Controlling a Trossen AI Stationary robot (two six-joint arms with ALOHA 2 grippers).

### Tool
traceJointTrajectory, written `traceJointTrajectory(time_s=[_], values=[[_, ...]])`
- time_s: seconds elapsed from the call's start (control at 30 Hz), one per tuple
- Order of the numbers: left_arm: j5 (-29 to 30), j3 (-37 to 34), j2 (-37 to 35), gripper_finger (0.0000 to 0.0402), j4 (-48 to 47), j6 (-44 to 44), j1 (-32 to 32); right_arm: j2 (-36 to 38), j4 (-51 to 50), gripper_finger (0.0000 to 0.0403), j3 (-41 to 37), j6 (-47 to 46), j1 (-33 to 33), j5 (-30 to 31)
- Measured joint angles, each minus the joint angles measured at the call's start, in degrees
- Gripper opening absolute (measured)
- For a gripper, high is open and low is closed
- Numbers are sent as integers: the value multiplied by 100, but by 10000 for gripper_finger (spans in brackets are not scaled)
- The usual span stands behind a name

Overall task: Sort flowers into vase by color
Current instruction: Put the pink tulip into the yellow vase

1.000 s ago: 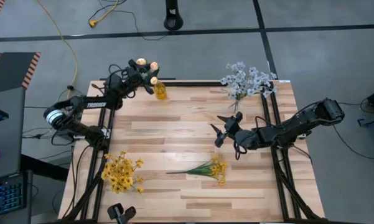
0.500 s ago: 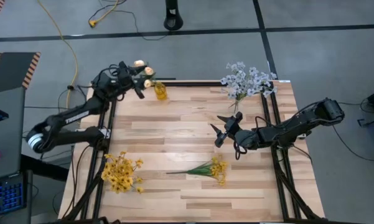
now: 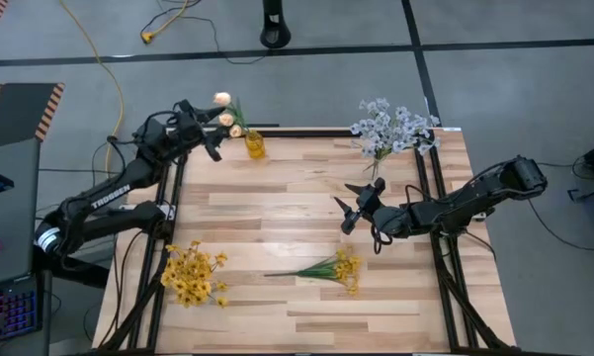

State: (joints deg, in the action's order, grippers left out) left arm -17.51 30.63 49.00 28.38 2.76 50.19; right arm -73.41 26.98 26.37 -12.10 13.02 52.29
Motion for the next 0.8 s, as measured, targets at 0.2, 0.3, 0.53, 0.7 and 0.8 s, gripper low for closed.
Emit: traceJointTrajectory(time_s=[0.2, 0.3, 0.53, 0.7, 0.8], values=[[328, 8, 517, 222, 205, 1, 2, 2, 1, 265, 0, 0, 0, 0], [328, 113, 824, 222, 221, -26, -3, 0, 0, 265, 0, 0, 0, 0], [288, 456, 1355, 222, -260, 60, -7, 2, 0, 265, 1, 0, 0, 0], [390, 753, 1361, 222, -1416, 640, -7, 2, 0, 265, 1, 1, 0, 0], [405, 910, 1361, 222, -1846, 813, -7, 2, -2, 265, 0, 1, 0, 0]])
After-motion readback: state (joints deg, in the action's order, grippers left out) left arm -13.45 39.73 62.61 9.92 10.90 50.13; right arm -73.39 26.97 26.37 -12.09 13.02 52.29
